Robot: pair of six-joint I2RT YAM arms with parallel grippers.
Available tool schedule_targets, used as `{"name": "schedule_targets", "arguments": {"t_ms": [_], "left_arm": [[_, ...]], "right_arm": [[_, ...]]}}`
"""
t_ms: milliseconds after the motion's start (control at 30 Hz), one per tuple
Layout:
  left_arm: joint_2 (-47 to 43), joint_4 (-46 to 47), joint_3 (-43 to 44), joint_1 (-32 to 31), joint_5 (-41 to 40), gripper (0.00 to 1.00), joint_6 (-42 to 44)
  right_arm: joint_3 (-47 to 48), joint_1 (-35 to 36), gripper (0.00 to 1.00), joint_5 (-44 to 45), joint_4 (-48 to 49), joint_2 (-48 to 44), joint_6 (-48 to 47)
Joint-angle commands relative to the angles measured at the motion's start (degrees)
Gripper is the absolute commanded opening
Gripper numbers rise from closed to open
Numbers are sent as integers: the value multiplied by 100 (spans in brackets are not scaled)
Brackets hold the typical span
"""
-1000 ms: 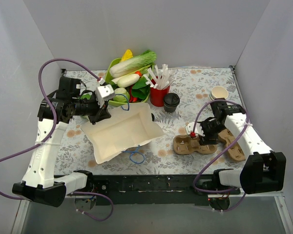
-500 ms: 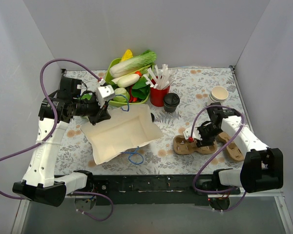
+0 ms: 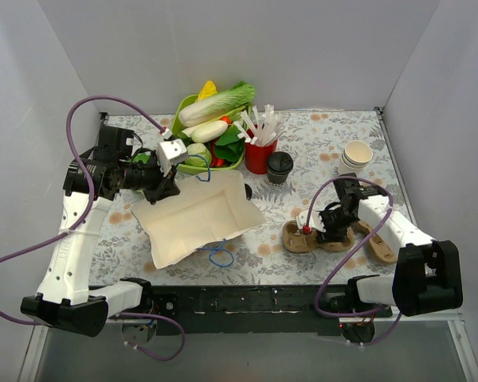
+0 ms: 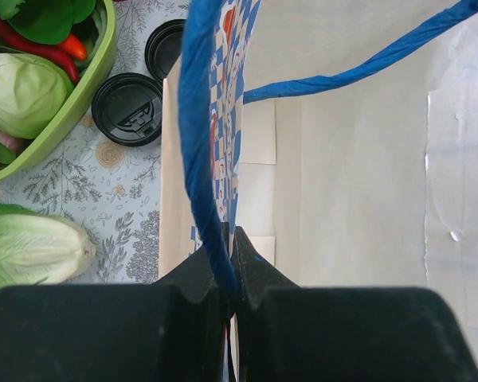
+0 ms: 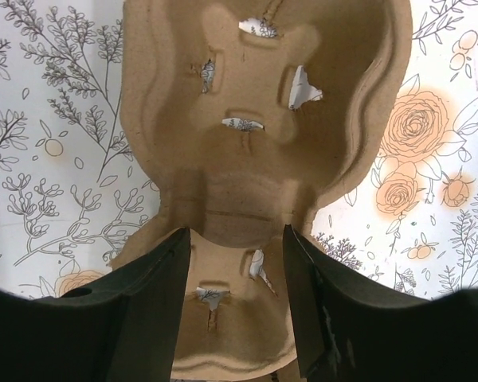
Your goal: Pack the takeout coffee
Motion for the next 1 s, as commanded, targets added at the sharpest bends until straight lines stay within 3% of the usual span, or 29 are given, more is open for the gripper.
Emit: {"name": "schedule_targets", "arguments": {"t_ms": [0, 333, 500, 967], "left_arm": [[-60, -5, 51, -21, 38, 0, -36], [-130, -49, -45, -21, 3, 0, -45], [-157, -32, -80, -21, -14, 0, -45], [-139, 3, -168, -21, -5, 0, -45]], "right_arm": [[-107, 69, 57, 35, 360, -112, 309], [139, 130, 54, -27, 299, 222, 644], [385, 209, 59, -281, 0, 249, 951], [253, 455, 55, -9, 343, 319, 1567]]}}
